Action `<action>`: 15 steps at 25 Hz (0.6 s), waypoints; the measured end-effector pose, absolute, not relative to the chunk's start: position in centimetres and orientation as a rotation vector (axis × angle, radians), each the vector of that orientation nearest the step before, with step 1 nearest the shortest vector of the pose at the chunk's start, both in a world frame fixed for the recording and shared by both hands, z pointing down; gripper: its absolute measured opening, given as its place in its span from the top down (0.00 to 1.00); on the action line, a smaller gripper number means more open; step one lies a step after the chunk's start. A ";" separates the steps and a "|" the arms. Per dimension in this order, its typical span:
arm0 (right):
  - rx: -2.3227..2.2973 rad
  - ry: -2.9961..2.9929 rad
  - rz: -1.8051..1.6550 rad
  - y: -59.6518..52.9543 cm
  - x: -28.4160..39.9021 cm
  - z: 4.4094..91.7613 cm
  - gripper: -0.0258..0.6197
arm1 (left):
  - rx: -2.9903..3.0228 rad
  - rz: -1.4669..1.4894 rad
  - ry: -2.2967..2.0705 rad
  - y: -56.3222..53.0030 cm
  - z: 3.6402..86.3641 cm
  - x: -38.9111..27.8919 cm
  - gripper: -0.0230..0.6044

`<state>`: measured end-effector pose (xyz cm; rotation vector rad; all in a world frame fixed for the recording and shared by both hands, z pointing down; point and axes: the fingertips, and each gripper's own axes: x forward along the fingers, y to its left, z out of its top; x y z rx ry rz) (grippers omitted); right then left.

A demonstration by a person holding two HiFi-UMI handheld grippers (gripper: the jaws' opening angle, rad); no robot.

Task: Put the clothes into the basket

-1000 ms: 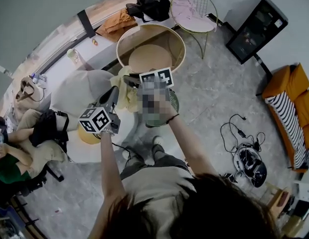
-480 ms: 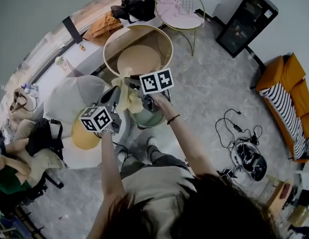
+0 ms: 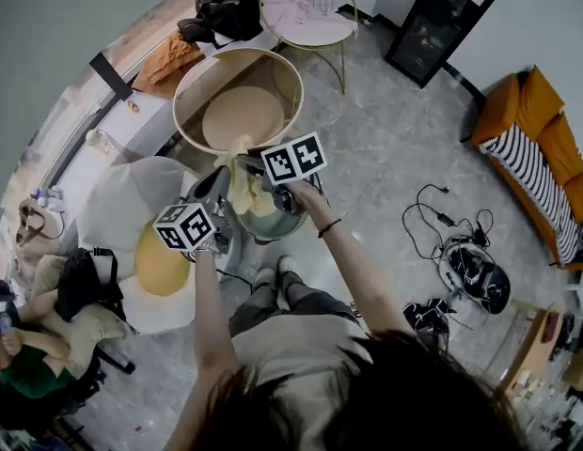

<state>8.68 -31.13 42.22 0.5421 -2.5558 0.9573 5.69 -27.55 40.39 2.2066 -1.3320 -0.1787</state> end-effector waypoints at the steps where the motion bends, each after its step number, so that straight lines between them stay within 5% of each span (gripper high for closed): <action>1: 0.543 -2.556 0.953 -31.1 9.1 42.3 0.89 | 2.214 -0.173 -1.319 -27.8 40.3 6.1 0.95; 15: 0.658 -2.399 0.966 -32.5 12.8 47.5 0.89 | 2.205 -0.094 -1.189 -28.8 43.2 9.5 0.95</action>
